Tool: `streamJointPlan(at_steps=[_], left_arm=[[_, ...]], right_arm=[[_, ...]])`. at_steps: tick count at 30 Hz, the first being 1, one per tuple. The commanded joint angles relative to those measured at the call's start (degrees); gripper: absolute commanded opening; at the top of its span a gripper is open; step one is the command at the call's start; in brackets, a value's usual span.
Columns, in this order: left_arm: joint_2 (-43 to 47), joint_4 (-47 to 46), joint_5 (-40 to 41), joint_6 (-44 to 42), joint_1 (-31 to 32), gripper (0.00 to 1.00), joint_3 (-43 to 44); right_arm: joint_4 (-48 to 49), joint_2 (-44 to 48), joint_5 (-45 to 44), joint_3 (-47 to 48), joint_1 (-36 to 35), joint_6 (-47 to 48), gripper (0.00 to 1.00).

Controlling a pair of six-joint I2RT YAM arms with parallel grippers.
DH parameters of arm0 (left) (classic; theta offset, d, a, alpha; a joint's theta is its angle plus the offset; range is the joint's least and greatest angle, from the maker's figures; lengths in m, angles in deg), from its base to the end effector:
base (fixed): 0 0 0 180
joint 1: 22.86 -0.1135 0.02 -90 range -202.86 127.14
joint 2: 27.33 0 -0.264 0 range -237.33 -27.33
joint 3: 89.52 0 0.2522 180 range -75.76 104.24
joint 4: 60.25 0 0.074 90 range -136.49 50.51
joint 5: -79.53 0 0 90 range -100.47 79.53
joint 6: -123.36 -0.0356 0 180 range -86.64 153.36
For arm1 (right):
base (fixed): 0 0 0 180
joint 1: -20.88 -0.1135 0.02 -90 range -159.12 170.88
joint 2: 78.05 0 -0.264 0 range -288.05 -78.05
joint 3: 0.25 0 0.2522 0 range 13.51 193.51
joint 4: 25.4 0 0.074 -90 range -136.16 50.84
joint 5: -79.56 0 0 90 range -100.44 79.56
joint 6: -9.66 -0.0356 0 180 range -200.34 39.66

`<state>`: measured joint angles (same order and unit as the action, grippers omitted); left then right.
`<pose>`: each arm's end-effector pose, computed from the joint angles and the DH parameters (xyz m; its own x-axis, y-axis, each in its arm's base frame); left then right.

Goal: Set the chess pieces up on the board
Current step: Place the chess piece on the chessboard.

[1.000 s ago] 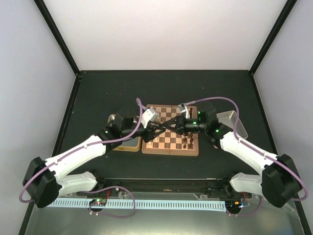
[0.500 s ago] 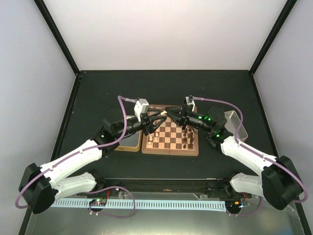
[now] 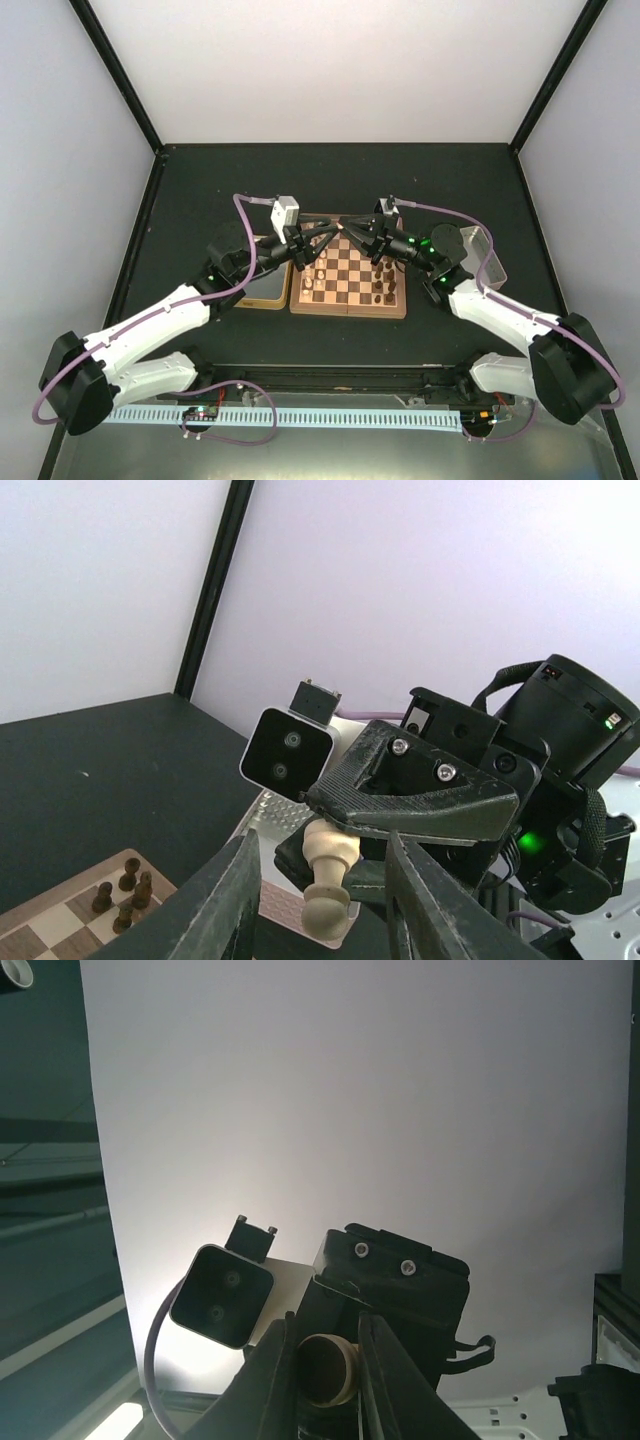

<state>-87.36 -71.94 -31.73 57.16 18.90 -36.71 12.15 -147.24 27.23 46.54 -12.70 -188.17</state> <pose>0.1743 -0.1729 0.3189 -0.3061 -0.2309 -0.9236 0.8381 0.3948 -0.3765 0.2029 0.1608 0.2909 -0.9513 0.2729 0.1435 0.0773 -0.2396 0.9678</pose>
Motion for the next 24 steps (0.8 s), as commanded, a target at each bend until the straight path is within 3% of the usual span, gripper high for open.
streamJointPlan(at_steps=[1, 8, 12, 20, 22, 24], left_arm=[[-0.92, -3.55, -1.63, 0.25, 0.35, 0.35, 0.56], [-1.74, -3.46, -2.72, 0.07, 0.40, 0.33, 0.33], [-1.86, -3.42, -2.69, -0.09, 0.36, 0.18, 0.32], [-1.51, -2.50, -1.94, -0.68, 0.35, 0.03, 0.28], [-1.22, -0.77, -1.02, -1.12, 0.40, 0.02, 0.88], [-0.84, 4.02, 0.68, -1.68, 0.33, 0.01, 2.27]], right_arm=[[4.43, -0.56, -0.17, -0.85, 0.33, -2.03, 0.06], [8.66, -2.07, -0.28, -1.38, 0.36, -4.59, 0.06], [9.47, -2.56, -0.34, -1.86, 0.36, -5.26, 0.06], [9.46, -2.95, -0.51, -2.19, 0.37, -4.51, 0.07], [6.89, -2.32, -0.41, -2.25, 0.38, -1.95, 0.13], [1.11, -0.82, -0.46, -2.56, 0.71, 2.41, 0.26]])
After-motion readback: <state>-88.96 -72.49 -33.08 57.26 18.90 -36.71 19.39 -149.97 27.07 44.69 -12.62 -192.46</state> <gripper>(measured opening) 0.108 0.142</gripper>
